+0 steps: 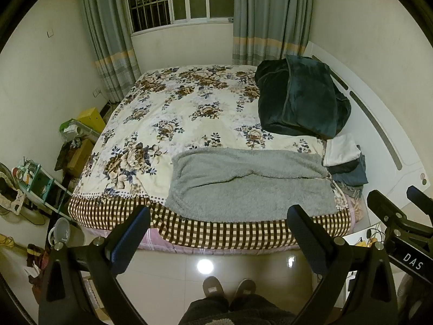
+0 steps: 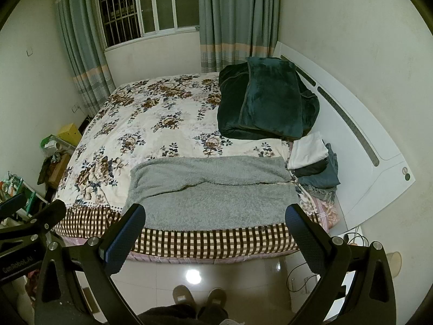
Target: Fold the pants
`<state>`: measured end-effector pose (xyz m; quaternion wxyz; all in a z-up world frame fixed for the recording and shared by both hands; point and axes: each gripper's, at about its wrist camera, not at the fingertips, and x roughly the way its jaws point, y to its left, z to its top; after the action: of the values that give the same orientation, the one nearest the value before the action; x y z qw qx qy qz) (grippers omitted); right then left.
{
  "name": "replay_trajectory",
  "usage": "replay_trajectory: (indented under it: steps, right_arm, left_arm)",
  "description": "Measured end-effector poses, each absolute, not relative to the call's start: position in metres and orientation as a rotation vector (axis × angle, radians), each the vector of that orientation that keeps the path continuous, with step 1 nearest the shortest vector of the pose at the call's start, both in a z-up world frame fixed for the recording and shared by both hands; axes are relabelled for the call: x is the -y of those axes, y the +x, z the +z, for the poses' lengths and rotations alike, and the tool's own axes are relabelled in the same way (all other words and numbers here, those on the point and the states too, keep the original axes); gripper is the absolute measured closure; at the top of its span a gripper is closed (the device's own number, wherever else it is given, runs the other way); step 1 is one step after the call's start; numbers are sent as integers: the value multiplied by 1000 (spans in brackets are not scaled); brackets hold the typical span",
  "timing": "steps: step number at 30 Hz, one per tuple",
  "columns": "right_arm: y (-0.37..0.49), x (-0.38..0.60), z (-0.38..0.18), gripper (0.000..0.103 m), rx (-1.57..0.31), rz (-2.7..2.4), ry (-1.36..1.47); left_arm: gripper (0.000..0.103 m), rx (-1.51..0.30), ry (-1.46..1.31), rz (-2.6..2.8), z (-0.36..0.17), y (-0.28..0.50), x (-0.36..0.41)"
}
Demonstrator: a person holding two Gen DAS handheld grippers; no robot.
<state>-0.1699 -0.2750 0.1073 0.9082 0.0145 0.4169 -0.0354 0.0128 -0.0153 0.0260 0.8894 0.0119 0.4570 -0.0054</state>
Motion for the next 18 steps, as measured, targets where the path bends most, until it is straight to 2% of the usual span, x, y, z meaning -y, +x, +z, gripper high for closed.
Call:
replay_trajectory:
  steps: [4, 18]
  right_arm:
    - [-170, 275, 107, 0, -859, -72, 30]
    - [-168, 276, 115, 0, -857, -73, 30]
  left_arm:
    - [0, -946, 27, -13, 42, 22, 36]
    - [0, -944, 26, -16, 43, 20, 35]
